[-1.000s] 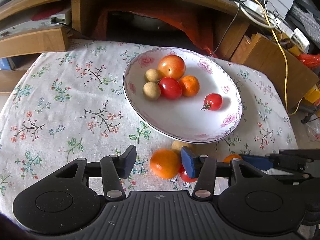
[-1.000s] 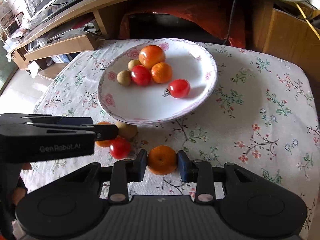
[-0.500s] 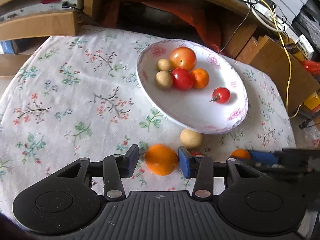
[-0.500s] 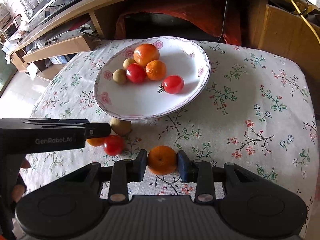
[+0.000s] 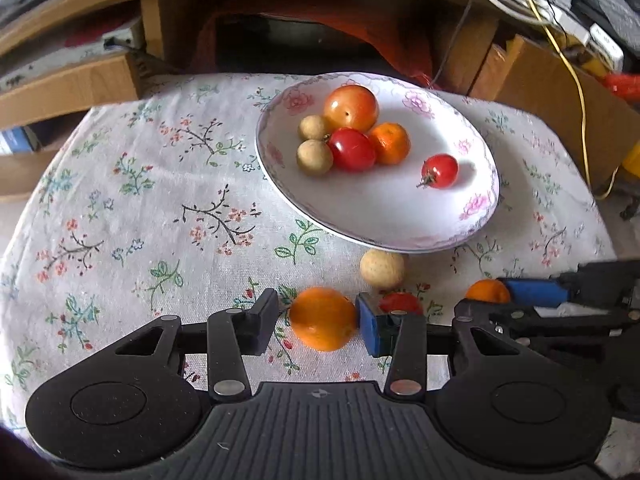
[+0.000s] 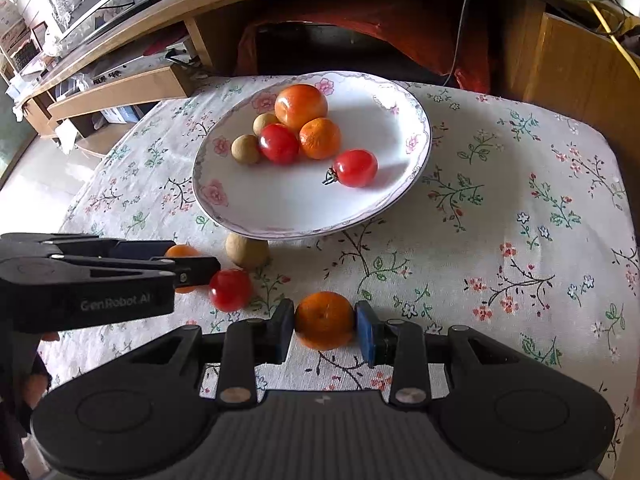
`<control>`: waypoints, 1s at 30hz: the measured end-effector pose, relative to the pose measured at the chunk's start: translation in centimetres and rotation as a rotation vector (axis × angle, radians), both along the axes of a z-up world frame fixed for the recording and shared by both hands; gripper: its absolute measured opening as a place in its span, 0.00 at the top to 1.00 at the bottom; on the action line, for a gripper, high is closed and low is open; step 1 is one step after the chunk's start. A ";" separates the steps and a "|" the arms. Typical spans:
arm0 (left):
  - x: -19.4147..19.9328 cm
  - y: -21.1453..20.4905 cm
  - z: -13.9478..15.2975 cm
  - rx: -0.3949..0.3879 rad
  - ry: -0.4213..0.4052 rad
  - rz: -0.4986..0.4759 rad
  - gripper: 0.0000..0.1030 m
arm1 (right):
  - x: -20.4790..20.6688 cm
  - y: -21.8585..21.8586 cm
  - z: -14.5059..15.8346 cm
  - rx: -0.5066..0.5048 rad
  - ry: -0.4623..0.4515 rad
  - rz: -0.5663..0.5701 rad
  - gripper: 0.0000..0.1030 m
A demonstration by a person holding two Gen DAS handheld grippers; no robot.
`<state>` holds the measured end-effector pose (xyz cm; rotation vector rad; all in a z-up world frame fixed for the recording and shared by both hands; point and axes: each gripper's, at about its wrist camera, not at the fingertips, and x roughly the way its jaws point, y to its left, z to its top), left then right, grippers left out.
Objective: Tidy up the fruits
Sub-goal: 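Grasp the large orange fruit with the left gripper, then carry the orange fruit and mandarin over the white bowl with both grippers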
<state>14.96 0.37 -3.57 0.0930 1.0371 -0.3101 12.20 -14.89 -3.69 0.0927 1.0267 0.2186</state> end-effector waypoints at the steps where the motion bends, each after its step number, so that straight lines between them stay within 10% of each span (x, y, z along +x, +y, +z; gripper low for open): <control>1: -0.2 -0.1 -0.1 0.010 -0.006 -0.008 0.52 | 0.0 0.1 0.0 -0.008 -0.004 0.004 0.67; 30: -5.6 0.3 1.1 -0.015 0.037 -0.073 0.58 | -5.0 0.1 1.8 -0.033 0.002 0.039 0.67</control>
